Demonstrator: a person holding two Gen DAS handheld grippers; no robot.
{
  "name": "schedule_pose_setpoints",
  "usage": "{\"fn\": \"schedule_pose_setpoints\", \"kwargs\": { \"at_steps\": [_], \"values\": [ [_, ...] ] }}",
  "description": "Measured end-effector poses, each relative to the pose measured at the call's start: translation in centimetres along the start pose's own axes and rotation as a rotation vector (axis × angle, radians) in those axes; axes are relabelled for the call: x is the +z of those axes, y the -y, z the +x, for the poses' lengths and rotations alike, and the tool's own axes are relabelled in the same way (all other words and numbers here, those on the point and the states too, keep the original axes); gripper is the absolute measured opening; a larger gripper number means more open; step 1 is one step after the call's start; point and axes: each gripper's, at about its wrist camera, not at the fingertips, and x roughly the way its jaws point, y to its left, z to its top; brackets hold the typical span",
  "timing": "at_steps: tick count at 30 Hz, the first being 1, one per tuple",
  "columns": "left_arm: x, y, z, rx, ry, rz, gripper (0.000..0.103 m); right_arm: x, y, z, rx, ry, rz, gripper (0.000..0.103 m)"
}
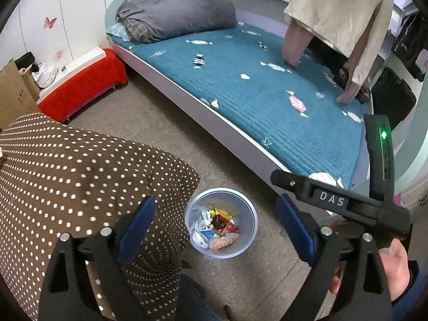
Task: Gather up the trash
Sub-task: 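Move both open tools back over the remaining trash on the table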
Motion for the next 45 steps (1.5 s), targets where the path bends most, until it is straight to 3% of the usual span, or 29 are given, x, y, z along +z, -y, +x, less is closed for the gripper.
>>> {"fn": "schedule_pose_setpoints", "kwargs": {
  "at_steps": [13,26,35,45],
  "values": [
    [0.0,-1.8,-5.3,-0.006,0.103,-0.013,0.09,0.6,-4.5,-4.2,-0.006,0.095,-0.089,0.097],
    [-0.9,-5.6,-12.6,0.058,0.262,-0.044,0.09,0.4,-14.6,-9.5,0.041,0.208,-0.289,0.097],
    [-3.2,-12.1,-17.5,0.143,0.364,-0.13,0.09,-2.2,-24.0,-10.3,0.093,0.225,-0.484,0.097],
    [-6.3,-21.1,-21.0,0.272,0.4,-0.246,0.09,-5.6,-32.1,-7.2,0.159,0.176,-0.62,0.097]
  ]
}}
